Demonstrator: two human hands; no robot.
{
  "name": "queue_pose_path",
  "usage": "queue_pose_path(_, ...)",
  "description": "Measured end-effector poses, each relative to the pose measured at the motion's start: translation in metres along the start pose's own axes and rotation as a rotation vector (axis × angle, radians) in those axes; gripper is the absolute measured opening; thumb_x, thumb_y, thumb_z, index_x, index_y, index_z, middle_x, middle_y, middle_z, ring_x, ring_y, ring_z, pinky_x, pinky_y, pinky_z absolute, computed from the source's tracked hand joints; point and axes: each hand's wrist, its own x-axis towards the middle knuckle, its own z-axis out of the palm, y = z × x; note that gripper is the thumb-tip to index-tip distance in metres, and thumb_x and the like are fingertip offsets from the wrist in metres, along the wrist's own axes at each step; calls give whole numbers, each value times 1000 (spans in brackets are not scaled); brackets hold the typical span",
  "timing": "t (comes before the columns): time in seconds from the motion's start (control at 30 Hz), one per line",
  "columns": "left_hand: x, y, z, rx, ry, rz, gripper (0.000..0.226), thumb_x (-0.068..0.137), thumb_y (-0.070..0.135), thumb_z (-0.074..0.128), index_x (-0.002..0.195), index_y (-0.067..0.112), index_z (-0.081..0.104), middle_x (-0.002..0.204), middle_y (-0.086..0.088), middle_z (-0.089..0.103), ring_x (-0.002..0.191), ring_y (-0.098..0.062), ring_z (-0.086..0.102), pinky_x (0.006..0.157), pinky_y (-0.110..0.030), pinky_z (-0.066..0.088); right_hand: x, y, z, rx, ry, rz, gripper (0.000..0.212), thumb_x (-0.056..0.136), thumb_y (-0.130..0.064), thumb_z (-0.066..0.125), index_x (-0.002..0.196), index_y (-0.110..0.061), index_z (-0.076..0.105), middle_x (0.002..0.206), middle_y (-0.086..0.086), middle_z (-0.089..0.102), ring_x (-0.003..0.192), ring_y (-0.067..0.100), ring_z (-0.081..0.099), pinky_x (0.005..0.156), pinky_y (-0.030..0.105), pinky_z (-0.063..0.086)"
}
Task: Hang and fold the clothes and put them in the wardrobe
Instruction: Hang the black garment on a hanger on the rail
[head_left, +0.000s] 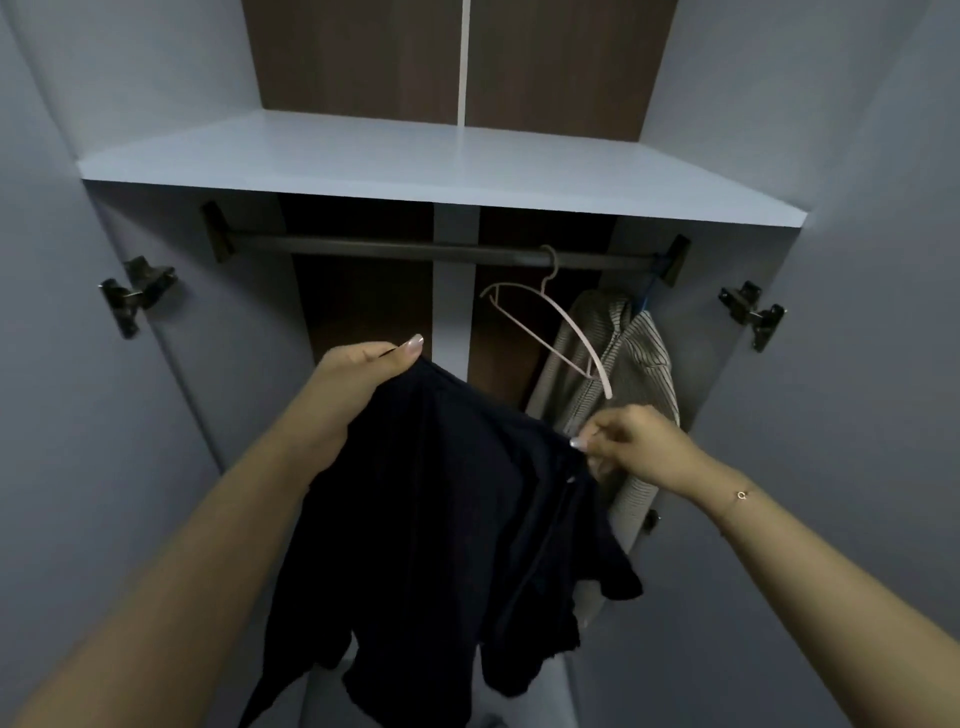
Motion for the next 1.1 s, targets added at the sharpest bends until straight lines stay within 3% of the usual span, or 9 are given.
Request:
queue_pose_path(0.1,34,-8,10,79,-24,-5,38,83,54,67,67,20,68,70,-4,66,66,-23,65,64,-29,51,43,17,-2,43,141,17,36,96,-40,57,74,-13,64,68,5,68,66,20,64,72,43,53)
queue_pose_path(0.23,76,-22,16,138,-110,-97,40,81,57,67,67,20,67,69,-7,59,62,-26,55,61,-31,46,126,35,-16,82,391,65,9,93,-26,60,92,-20,67,83,-1,70,78,19,66,69,30,49)
queue_pose_path(0.37,114,-28,20,120,-93,-182,34,79,55,67,62,26,71,64,2,68,58,-12,66,54,-18,49,226,53,-24,127,336,192,52,93,-42,61,131,-7,55,127,14,61,116,28,58,91,29,44)
queue_pose_path(0.43,128,-31,21,88,-97,-208,30,83,50,66,67,25,74,64,2,69,56,-10,66,51,-17,48,267,56,-21,265,263,233,62,90,-46,63,137,-8,50,133,12,58,122,28,55,94,27,43)
queue_pose_path(0.53,140,-37,18,28,-81,-227,29,85,44,66,75,19,75,67,-2,71,57,-11,67,50,-17,48,315,58,-8,384,240,233,47,87,-48,65,119,-12,65,114,7,68,104,23,65,89,34,53)
queue_pose_path(0.6,144,-42,12,-14,-69,-248,29,85,42,67,80,15,76,72,-6,72,62,-14,69,53,-19,50,333,57,0,458,219,286,41,92,-46,58,105,-8,67,90,10,71,72,20,69,64,33,59)
queue_pose_path(0.7,146,-46,2,-44,-24,-285,37,80,42,71,90,7,75,84,-15,73,73,-22,71,61,-23,54,343,53,6,674,153,394,31,100,-39,46,99,-11,60,63,2,59,39,10,48,35,14,35)
queue_pose_path(0.93,139,-52,-22,-94,157,-391,38,75,35,71,92,2,75,92,-23,73,74,-27,72,60,-25,55,296,36,5,816,222,258,34,101,-35,47,83,-16,70,42,-7,35,32,4,28,34,15,19)
queue_pose_path(1.1,125,-54,-39,-177,219,-438,32,72,32,73,90,6,75,88,-16,75,73,-23,73,58,-23,55,212,29,31,786,25,222,36,101,-33,48,82,-14,71,38,-8,34,29,4,26,32,14,18)
